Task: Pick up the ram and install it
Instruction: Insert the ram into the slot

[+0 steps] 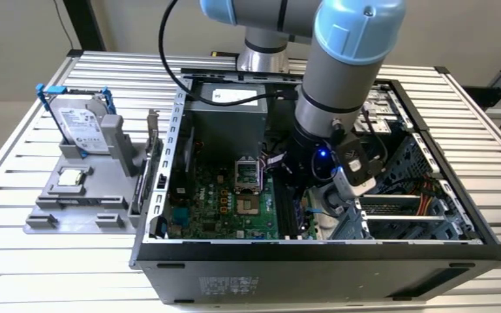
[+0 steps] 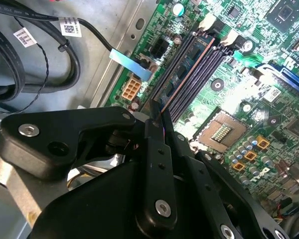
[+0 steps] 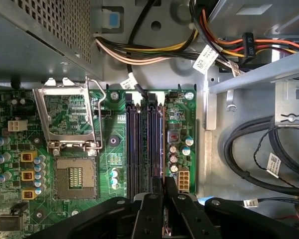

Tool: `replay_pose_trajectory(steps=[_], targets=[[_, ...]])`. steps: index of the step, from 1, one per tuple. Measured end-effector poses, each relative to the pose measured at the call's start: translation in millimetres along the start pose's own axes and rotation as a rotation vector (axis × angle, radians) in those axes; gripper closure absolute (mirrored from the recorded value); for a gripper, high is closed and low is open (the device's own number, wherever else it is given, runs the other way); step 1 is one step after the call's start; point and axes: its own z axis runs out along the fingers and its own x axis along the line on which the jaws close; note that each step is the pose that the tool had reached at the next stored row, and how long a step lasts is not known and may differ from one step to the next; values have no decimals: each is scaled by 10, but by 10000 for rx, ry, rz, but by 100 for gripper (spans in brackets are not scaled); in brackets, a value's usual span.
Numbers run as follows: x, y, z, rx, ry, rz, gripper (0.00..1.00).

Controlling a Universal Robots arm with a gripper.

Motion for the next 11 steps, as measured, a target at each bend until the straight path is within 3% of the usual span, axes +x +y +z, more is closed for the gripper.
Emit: replay_pose_trajectory(steps=[11], targets=[[15,-1,17,1,0,17,100]])
